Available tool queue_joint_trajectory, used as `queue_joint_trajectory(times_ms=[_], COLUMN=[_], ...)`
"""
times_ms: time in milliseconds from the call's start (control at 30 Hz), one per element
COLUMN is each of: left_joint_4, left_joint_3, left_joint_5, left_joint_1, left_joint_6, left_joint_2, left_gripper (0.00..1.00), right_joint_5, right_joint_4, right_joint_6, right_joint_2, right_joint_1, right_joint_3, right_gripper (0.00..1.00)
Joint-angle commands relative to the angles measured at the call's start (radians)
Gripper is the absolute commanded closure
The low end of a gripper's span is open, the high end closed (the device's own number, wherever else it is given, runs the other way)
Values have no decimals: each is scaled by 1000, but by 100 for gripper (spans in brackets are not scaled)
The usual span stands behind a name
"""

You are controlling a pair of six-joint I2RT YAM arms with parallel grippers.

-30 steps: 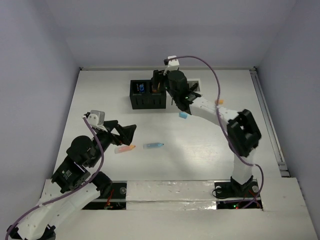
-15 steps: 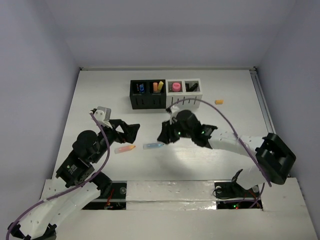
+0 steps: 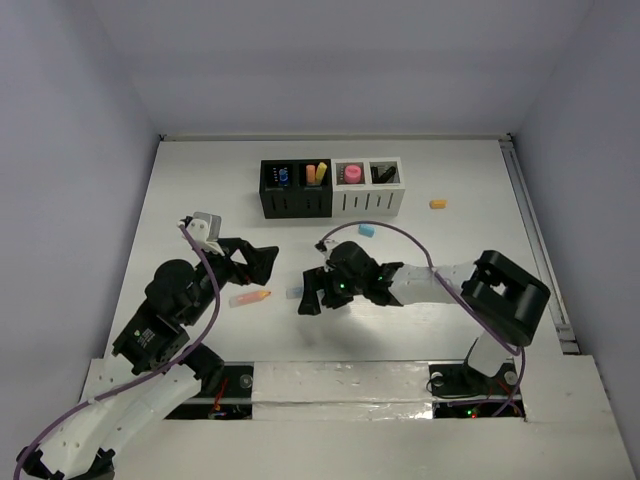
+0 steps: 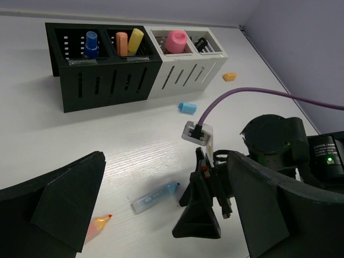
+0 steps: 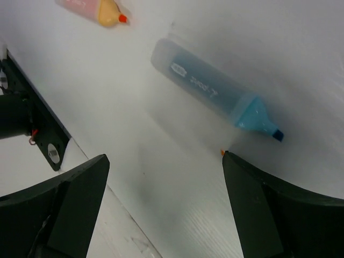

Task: Sort the stationery into containers
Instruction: Pick up the pen from the center of the board.

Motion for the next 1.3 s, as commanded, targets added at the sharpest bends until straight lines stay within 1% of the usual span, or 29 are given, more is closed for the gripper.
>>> queue_joint_trajectory(times_ms=[0,167,333,400,500,533,600,633,700,767,800,900,1000,1033,1067,1167,1200,1267], left_joint_4=[41,41,43,46,44,44,46,46,47,47,47,47,47,49,47,50,49,50], left_joint_3=[-11,-13,-14,-14,-16,-16,-14,-14,-16,-16,-14,-16,-18,-19,-18,-19,-19,-21], left_joint_5=[5,11,17,18,21,23,26,26,29,29,31,35,40,40,41,43,46,46], left_joint_1=[6,6,6,6,6,6,6,6,6,15,15,15,15,15,15,15,15,15], left_joint_6=[1,1,-2,-2,-2,-2,-2,-2,-4,-2,-2,-2,-2,-4,-2,-2,-2,-4], left_joint_2=[-2,-5,-11,-13,-16,-17,-22,-25,-28,-31,-33,-36,-42,-43,-46,-51,-57,-60], left_gripper=[5,5,5,5,5,5,5,5,5,5,5,5,5,5,5,5,5,5], right_joint_5=[45,135,291,339,356,362,411,419,428,421,418,425,419,408,396,370,381,411], right_joint_4=[25,-27,-112,-164,-215,-241,-280,-316,-353,-379,-385,-439,-482,-465,-450,-436,-455,-477], right_joint_6=[8,-6,-58,-80,-93,-94,-97,-104,-107,-110,-110,-107,-101,-89,-81,-77,-81,-90], right_joint_2=[67,105,157,185,231,239,260,266,283,288,294,309,317,308,305,321,340,355], right_joint_1=[7,7,7,7,7,7,7,7,7,7,7,30,41,41,41,41,41,41], right_joint_3=[46,117,209,274,344,356,384,407,433,454,462,508,527,519,510,506,528,548], right_gripper=[7,7,7,7,8,14,20,25,30,38,46,50,41,33,30,30,33,36])
